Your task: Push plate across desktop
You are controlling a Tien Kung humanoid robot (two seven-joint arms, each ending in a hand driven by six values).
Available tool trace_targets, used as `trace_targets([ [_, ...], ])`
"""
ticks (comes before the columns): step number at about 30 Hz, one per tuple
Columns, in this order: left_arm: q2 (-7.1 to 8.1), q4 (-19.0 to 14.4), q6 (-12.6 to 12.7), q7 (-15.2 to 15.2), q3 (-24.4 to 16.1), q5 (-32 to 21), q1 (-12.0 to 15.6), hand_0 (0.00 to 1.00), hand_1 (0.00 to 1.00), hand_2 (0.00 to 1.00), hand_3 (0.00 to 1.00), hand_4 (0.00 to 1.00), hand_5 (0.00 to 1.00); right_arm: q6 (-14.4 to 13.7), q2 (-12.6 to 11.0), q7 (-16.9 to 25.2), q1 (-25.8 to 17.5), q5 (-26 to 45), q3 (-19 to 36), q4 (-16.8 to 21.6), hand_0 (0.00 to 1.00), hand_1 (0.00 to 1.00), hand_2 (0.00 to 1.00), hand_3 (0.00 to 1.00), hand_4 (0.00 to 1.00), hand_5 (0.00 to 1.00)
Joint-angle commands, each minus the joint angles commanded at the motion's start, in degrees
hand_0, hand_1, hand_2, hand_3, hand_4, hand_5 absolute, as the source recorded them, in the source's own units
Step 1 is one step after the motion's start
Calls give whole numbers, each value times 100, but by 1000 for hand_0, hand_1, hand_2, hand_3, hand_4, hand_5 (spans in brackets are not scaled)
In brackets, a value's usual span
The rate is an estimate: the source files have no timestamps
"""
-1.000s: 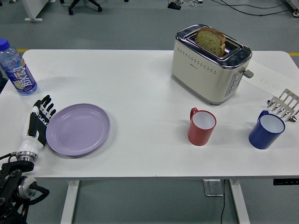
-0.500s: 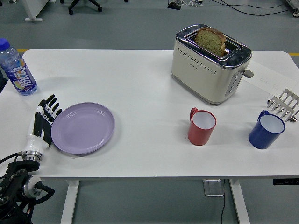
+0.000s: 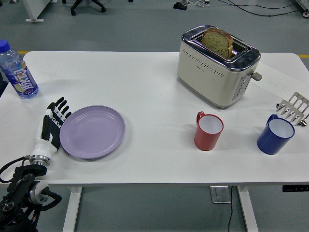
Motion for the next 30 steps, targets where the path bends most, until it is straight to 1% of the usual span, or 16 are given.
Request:
trace_targets([
  [8,0,70,18,-36,174,-108,-50,888,916,926,862,515,998,1,-5,9,3,9,-15,0,609,546,641,633,134,368],
  [24,0,75,77,-95,512,-213,-107,885,911,923,858,513,998,10,1,1,12,-3,-24,0,609,546,642,632,134,370],
  [30,0,86,92,-114,706,-268,-130,885,911,922,858,512,998,12,-1,4,3,0,-32,0,609,547,641,633,134,371],
])
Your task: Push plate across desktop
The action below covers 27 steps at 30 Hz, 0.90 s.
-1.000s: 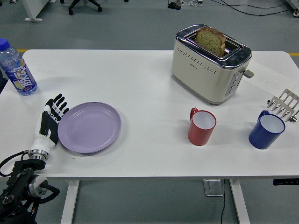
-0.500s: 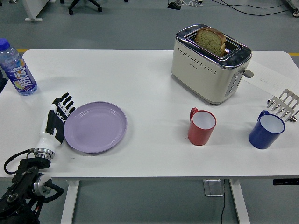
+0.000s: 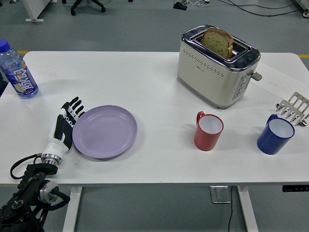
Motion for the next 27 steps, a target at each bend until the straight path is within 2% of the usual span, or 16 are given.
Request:
trace_targets([
  [27,0,21,263,-247,891,-273,-105,881,908,920,857,508,998,-2,28,-34,-86,-39,7,0,608,547,641,633,133,366],
])
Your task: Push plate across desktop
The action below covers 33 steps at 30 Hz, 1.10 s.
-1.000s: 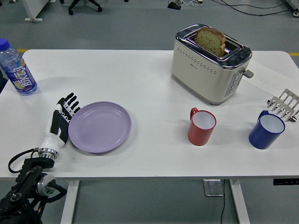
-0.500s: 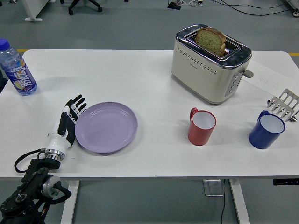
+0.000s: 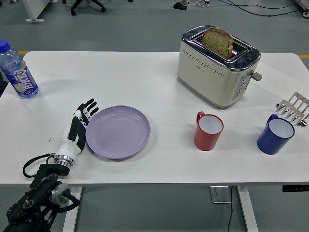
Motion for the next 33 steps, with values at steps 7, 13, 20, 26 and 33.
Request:
trace_targets([
  [7,0,41,42,-41,149,-47,-97,880,907,918,856,507,998,4,-4,16,13,20,-39,0,608,546,642,633,133,368],
  [13,0,145,87,-82,295,-110,-255,878,907,919,857,506,998,2,1,20,49,46,-67,0,608,546,642,632,133,368],
  [20,0,166,89,-88,468,-164,-290,878,906,919,858,506,998,3,4,15,66,31,-62,0,608,546,642,633,133,367],
  [26,0,164,101,-101,557,-198,-314,877,905,919,858,504,998,3,10,12,73,27,-63,0,608,547,642,633,133,368],
  [33,0,196,86,-96,726,-258,-399,877,905,919,859,505,998,8,13,11,84,1,-60,0,608,547,642,633,133,368],
])
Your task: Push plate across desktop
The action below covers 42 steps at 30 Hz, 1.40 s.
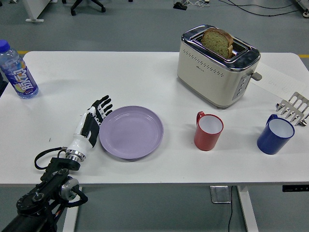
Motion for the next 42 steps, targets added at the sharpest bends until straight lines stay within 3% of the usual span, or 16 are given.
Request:
trace_targets([
  [42,0,-15,14,-90,884,-243,-210,872,900,916,861,498,998,9,-2,-22,-20,-62,0,0,608,547,642,634,135,366],
])
